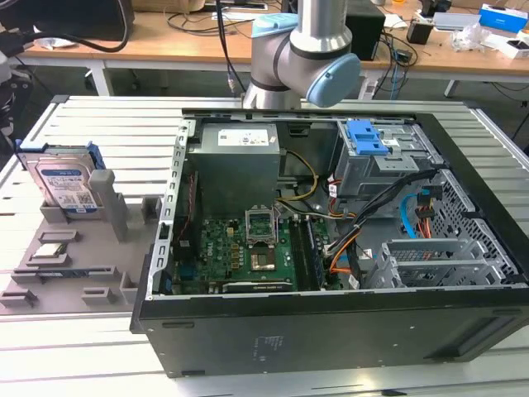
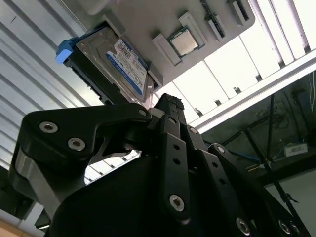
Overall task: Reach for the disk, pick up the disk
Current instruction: 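Pick up the disk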
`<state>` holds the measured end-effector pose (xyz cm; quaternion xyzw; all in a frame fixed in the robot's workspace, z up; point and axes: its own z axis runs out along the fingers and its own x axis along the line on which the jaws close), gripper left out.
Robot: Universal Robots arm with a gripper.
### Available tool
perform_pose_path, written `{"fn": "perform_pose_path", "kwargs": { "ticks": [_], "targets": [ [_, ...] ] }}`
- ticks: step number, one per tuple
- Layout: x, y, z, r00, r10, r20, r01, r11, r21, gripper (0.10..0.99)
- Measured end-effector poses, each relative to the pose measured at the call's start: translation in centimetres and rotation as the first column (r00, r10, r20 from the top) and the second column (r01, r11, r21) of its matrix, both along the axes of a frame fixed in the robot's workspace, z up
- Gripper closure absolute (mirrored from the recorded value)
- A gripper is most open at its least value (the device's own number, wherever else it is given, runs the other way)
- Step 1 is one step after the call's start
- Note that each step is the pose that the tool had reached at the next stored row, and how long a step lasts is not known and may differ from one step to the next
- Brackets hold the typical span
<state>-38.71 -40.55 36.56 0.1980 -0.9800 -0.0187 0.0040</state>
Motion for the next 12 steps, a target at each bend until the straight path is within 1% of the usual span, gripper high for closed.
{"fn": "perform_pose_path", "kwargs": {
  "ticks": [6,8,10,12],
  "targets": [
    [0.00,0.00,0.00,0.9981,0.062,0.0000,-0.062,0.9981,0.000,0.980],
    [0.00,0.00,0.00,0.9952,0.098,0.0000,-0.098,0.9952,0.000,0.980],
    [0.00,0.00,0.00,0.9933,0.116,0.0000,-0.116,0.9933,0.000,0.980],
    [0.00,0.00,0.00,0.9888,0.149,0.0000,-0.149,0.9888,0.000,0.980]
  ]
}}
